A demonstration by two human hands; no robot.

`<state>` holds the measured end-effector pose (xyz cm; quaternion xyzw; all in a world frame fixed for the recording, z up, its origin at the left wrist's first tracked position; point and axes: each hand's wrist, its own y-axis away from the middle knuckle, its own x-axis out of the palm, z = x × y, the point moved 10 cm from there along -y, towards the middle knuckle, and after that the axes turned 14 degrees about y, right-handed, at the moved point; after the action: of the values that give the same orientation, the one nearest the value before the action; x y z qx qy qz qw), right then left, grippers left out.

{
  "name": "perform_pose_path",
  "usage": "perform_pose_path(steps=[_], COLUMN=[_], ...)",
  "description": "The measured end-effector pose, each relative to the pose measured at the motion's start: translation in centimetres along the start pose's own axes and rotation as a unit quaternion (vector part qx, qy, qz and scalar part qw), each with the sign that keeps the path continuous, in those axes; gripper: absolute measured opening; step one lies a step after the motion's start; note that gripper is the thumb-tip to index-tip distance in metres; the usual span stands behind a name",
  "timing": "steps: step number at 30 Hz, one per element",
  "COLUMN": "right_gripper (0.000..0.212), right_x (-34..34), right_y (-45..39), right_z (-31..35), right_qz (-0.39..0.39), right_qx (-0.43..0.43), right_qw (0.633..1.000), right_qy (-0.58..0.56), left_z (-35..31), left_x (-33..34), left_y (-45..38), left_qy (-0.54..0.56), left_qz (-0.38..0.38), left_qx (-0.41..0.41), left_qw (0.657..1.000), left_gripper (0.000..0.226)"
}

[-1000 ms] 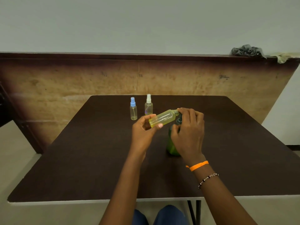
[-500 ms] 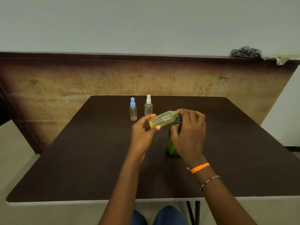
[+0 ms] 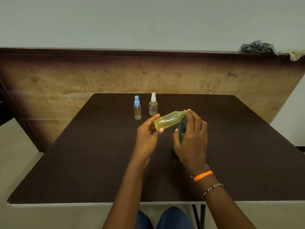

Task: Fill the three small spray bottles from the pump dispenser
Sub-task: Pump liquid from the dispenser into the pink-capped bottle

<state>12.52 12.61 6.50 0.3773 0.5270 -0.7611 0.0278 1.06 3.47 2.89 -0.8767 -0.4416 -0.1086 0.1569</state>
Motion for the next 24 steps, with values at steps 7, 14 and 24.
perform_pose_path(steps=[7, 14, 24], right_gripper=[0.041, 0.037, 0.038], right_x=[-1.8, -1.1, -1.9], right_y=[-1.2, -1.0, -2.1], right_z=[-0.4, -0.4, -0.2], right_qz=[-0.057, -0.070, -0.078], right_qx=[0.001, -0.003, -0.014], right_qw=[0.998, 0.997, 0.995], right_qy=[-0.019, -0.033, -0.056], left_z=[-0.4, -0.3, -0.6], left_x=[0.1, 0.1, 0.3], left_y=[0.1, 0.1, 0.3], left_qy=[-0.011, -0.022, -0.019], left_qz=[0.007, 0.008, 0.010], left_qx=[0.002, -0.003, 0.002], left_qw=[1.000, 1.000, 1.000], left_gripper=[0.049, 0.048, 0.047])
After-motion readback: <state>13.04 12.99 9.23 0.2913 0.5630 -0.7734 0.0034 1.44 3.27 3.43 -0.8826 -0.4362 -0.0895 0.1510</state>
